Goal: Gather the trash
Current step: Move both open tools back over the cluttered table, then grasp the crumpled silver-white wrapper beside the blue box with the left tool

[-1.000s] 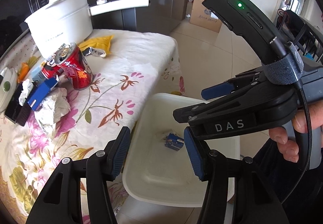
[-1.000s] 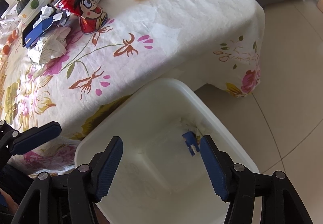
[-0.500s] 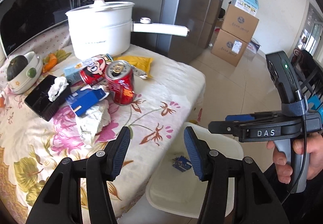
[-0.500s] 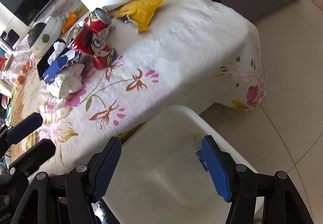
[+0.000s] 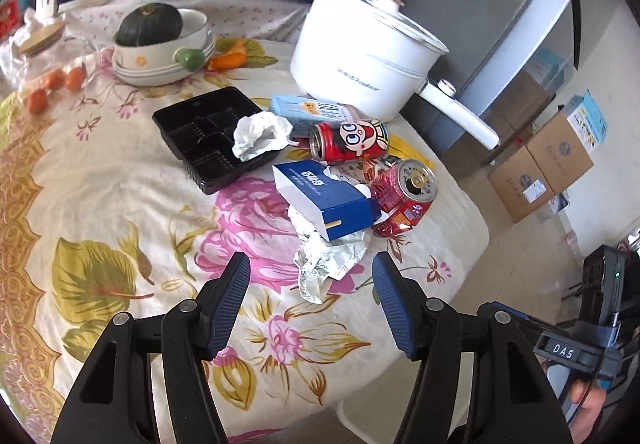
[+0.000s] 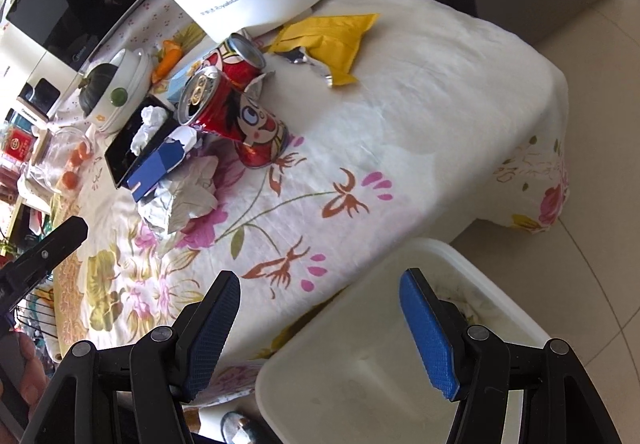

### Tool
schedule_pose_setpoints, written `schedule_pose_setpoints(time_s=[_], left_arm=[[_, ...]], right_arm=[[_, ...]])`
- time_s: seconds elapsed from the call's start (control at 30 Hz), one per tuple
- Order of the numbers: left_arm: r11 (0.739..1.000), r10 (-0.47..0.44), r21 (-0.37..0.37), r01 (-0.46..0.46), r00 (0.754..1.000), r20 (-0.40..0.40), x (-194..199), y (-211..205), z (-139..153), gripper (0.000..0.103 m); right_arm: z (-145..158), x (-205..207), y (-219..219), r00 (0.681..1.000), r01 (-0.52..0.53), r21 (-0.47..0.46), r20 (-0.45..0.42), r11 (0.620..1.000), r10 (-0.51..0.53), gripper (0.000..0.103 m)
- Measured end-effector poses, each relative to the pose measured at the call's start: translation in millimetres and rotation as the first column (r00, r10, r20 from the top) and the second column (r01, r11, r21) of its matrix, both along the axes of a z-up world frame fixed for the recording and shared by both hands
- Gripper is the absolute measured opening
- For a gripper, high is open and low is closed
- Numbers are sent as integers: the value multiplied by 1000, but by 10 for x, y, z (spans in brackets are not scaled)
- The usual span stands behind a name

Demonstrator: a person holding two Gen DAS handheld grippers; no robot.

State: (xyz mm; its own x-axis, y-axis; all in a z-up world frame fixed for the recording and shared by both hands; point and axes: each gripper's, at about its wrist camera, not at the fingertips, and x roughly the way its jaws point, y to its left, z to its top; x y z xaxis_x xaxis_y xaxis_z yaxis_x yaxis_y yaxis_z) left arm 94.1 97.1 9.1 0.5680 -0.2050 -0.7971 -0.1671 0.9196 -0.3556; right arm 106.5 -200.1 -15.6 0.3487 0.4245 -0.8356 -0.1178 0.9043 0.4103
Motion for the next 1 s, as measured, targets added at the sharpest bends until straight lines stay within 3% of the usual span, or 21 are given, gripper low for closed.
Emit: schedule_pose_setpoints(time_s=[0.13, 0.23, 0.6, 0.73, 0.83, 1.0], left_arm=[[998, 48, -36, -49, 999, -15, 70, 132, -26, 70], [998, 26, -59, -28, 999, -28, 157, 112, -61, 73], [992, -58, 104, 76, 985, -163, 650, -371, -545, 73], [993, -75, 80, 87, 987, -140, 727, -416, -660, 72], [990, -117, 67, 125, 986, -121, 702, -448, -641, 40], [986, -164, 22, 166, 982, -90, 581, -523, -560, 35]], right_arm=[[-10, 114, 97, 1000, -3, -22, 21, 1000, 4, 71], [19, 212, 184, 998, -8, -48, 59, 999, 10, 71], [15, 466, 455, 995, -37, -80, 94, 996, 44, 73], [-46, 541, 519, 996, -43, -74, 77, 996, 48, 73], [-94, 577, 545, 997, -41, -78, 66, 996, 46, 73], [-113, 578, 537, 997, -39, -78, 60, 996, 43, 73]])
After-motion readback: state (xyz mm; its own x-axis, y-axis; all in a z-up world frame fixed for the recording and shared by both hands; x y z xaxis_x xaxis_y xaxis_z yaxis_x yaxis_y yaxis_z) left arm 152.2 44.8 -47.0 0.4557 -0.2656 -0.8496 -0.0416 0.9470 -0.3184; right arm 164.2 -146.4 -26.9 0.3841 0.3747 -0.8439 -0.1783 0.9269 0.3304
